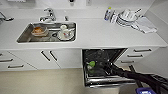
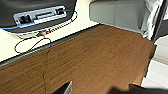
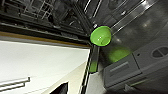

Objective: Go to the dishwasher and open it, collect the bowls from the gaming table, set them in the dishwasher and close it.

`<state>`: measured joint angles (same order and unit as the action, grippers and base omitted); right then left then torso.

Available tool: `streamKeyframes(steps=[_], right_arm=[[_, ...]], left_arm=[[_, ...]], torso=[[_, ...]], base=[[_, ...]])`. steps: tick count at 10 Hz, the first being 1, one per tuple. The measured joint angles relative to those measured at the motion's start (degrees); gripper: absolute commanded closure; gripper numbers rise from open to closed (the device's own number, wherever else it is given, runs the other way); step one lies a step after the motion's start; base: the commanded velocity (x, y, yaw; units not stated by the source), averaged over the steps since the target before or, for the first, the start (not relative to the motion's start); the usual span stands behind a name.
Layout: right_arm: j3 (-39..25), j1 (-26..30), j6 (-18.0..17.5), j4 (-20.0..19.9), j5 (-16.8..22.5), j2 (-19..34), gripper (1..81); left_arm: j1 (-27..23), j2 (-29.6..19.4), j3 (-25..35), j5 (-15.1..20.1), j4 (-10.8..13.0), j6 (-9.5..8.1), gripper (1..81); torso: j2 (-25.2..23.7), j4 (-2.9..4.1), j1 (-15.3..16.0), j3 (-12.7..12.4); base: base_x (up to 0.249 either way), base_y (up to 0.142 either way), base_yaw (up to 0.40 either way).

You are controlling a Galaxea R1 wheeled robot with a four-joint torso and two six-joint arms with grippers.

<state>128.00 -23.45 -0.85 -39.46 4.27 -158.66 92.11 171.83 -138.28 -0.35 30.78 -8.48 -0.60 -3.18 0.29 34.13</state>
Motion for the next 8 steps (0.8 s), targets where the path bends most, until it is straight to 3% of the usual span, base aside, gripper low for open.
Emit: streamKeyframes(steps=[4, 5, 6, 8], right_arm=[[-4.9, 0.6, -1.4, 0.0, 6.0, 8.5, 1.0], [-7.0, 1.0, -1.6, 0.0, 9.1, 11.1, 1.0], [-9.6, 1.1, -1.7, 0.1, 12.3, 14.7, 1.0], [-13.4, 0.5, -1.8, 0.3, 16.5, 22.9, 1.0]], left_arm=[[-0.7, 1.0, -4.7, -1.2, -0.2, -0.38, 1.0], [-0.8, 1.7, -6.8, -1.6, -1.7, -0.55, 1.0], [-0.9, 1.9, -8.3, -1.2, -5.3, -0.61, 1.0], [-2.4, 1.9, -11.4, -1.6, -15.8, -0.79, 1.0]], torso=[[0.0, 0.00, 0.0, 0.0], [0.0, 0.00, 0.0, 0.0], [0.0, 0.00, 0.0, 0.0], [0.0, 0.00, 0.0, 0.0]], base=[[0.000, 0.000, 0.000], [0.000, 0.000, 0.000], [0.000, 0.000, 0.000], [0.000, 0.000, 0.000]])
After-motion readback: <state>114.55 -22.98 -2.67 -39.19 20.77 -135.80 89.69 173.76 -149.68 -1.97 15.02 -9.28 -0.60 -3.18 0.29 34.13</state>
